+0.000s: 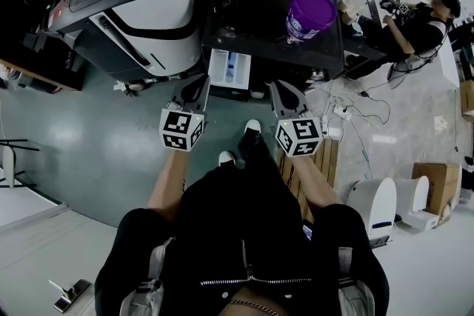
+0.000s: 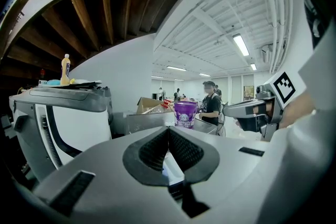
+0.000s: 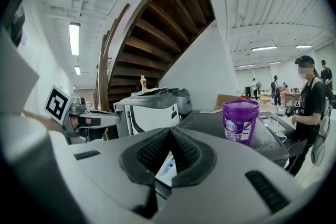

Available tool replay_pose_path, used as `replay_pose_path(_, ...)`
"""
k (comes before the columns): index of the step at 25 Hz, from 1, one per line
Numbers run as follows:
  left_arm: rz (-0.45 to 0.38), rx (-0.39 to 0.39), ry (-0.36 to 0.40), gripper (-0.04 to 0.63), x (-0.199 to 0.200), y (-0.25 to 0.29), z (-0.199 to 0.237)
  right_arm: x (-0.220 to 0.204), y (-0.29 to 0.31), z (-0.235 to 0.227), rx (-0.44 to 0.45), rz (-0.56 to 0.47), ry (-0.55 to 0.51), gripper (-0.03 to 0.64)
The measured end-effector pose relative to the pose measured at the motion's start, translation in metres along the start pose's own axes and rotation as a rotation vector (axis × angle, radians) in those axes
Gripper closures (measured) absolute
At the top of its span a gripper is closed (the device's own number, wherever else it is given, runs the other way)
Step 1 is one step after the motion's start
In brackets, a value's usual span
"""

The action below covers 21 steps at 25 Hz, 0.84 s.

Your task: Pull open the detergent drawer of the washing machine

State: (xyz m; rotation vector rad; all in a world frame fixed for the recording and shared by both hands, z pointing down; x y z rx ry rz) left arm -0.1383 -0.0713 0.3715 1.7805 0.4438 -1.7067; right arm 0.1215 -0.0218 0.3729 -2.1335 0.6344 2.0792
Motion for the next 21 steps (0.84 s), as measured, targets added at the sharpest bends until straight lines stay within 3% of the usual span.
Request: replay_pose_path(21, 0.041, 0.005, -0.029, 0.574, -0.014, -0.004, 0.006, -0.009, 0.006, 0.007, 0.025, 0.022, 0.005, 0.614)
Point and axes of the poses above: the fingertips, and each gripper's own axes: y forward along the fingers, z to its left, x out of its top, the point moved 9 cm from there along -y, backward along the fingers, and after that the axes turned 1 degree about -y, right-handed, at the moved point
